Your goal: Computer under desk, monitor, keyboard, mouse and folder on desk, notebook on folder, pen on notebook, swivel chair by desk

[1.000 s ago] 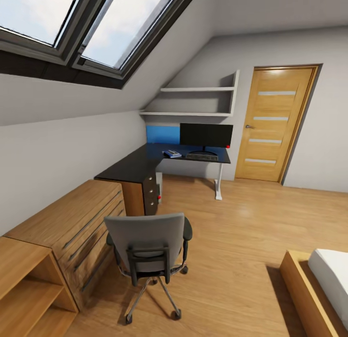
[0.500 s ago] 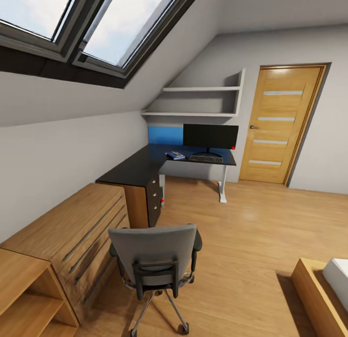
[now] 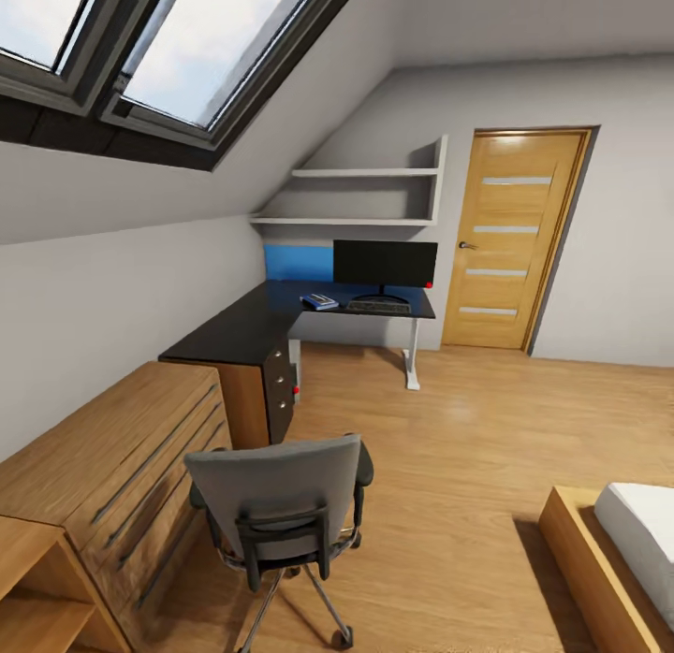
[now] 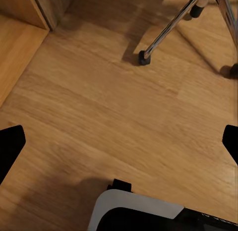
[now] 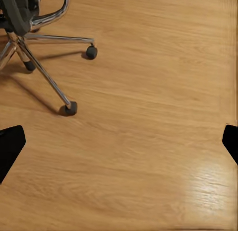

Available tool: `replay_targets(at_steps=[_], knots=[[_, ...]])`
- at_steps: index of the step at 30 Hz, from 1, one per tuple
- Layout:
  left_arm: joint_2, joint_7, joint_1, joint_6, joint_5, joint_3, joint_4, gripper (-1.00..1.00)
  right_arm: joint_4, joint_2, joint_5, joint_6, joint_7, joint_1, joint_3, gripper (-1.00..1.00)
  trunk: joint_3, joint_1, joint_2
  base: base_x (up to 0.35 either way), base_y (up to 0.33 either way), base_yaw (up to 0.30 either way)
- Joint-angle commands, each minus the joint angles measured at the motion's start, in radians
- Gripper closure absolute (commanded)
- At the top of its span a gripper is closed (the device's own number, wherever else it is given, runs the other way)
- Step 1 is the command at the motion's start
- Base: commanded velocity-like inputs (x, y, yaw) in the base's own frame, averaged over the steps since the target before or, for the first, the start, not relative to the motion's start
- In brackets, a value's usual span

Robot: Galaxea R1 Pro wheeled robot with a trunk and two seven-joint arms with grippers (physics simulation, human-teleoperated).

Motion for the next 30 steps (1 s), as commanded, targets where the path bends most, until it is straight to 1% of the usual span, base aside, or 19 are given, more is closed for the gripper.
replay_targets(at_steps=[1, 8, 19, 30], knots=[[0.000, -0.001, 0.000, -0.001, 0.005, 0.001, -0.002, -1.00, 0.000, 0.000, 0.000, -0.001, -0.009, -0.001, 0.008, -1.00, -0.001, 0.000, -0.001, 0.000, 0.006, -0.259], [0.000, -0.002, 0.000, -0.001, 0.005, 0.001, -0.002, -1.00, 0.000, 0.001, 0.000, -0.001, -0.009, -0.001, 0.010, -1.00, -0.001, 0.000, -0.001, 0.000, 0.087, -0.262], [-0.001, -0.004, 0.000, -0.001, 0.005, 0.001, -0.002, -1.00, 0.000, 0.002, 0.000, -0.001, -0.009, -0.001, 0.010, -1.00, -0.001, 0.000, -0.001, 0.000, 0.234, -0.263], [-0.001, -0.004, 0.000, -0.001, 0.005, 0.000, -0.002, -1.00, 0.000, 0.002, 0.000, -0.001, -0.009, -0.001, 0.011, -1.00, -0.001, 0.000, -0.001, 0.000, 0.061, -0.263]])
